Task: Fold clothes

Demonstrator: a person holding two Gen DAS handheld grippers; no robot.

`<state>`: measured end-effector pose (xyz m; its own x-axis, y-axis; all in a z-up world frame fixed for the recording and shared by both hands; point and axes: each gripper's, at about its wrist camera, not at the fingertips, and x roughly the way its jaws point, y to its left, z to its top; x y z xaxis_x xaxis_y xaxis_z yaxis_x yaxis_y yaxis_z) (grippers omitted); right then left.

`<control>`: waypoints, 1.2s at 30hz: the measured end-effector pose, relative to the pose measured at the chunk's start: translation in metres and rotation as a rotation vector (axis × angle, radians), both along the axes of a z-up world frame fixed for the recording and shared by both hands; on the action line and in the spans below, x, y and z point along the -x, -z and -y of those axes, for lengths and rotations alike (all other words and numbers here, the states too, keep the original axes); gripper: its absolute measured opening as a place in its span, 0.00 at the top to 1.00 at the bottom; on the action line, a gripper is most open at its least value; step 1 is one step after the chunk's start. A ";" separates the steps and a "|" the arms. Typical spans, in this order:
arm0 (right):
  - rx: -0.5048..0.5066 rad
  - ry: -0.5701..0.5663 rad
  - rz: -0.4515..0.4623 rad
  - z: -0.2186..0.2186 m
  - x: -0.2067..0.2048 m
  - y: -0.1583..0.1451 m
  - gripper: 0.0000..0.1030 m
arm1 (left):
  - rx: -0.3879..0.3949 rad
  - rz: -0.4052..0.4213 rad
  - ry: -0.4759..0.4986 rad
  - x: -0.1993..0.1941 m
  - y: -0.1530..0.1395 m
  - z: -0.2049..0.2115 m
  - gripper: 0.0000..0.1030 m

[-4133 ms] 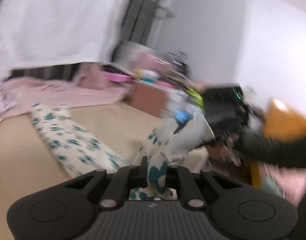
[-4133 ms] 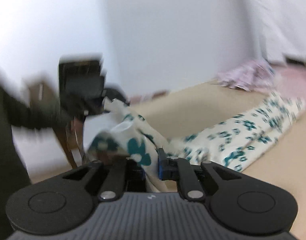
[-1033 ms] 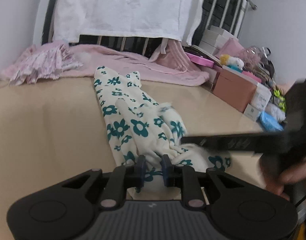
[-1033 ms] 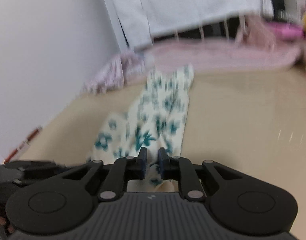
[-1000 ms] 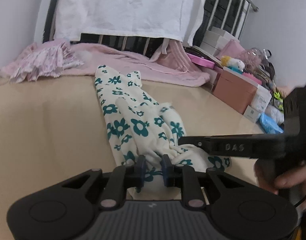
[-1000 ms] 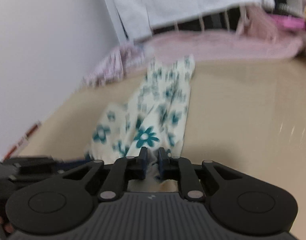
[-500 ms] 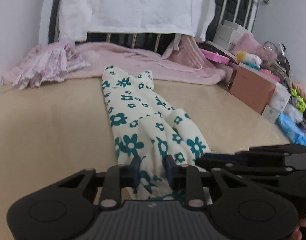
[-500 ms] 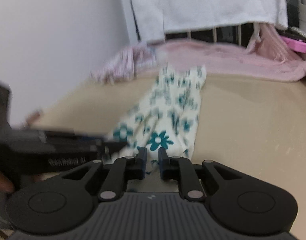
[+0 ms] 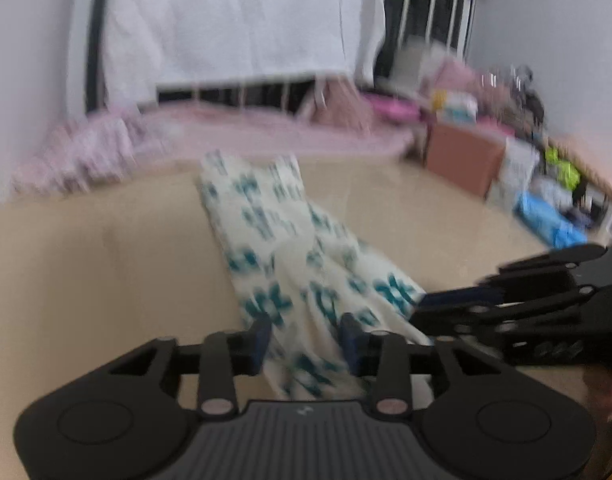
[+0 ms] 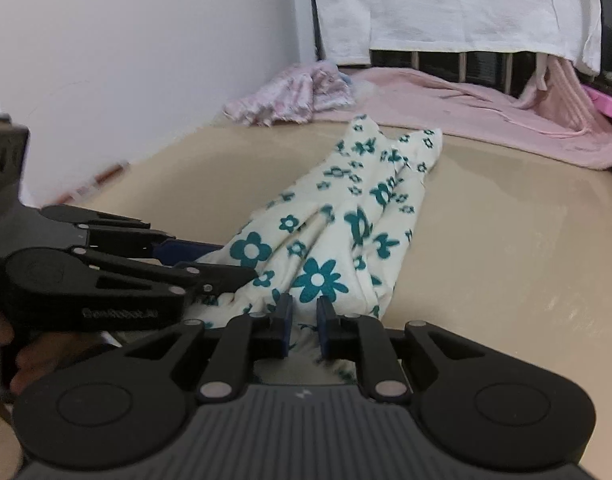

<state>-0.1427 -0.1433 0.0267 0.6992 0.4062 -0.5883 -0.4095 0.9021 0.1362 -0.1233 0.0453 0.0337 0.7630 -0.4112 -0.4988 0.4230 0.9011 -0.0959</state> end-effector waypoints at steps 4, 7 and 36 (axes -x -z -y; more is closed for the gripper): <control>-0.060 -0.003 0.062 0.024 -0.001 -0.025 0.63 | -0.030 0.118 0.123 0.020 -0.021 -0.019 0.36; -0.047 -0.045 0.045 0.015 -0.011 -0.020 0.65 | -0.094 0.178 0.319 0.040 -0.020 -0.014 0.36; 0.086 -0.214 -0.102 0.005 0.005 0.001 0.71 | -0.701 0.691 0.657 0.115 0.103 0.049 0.21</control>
<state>-0.1478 -0.1487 0.0260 0.5380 0.4840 -0.6902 -0.5804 0.8064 0.1131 -0.2379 -0.0033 -0.0690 0.7033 -0.6263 -0.3363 0.5931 0.2560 0.7634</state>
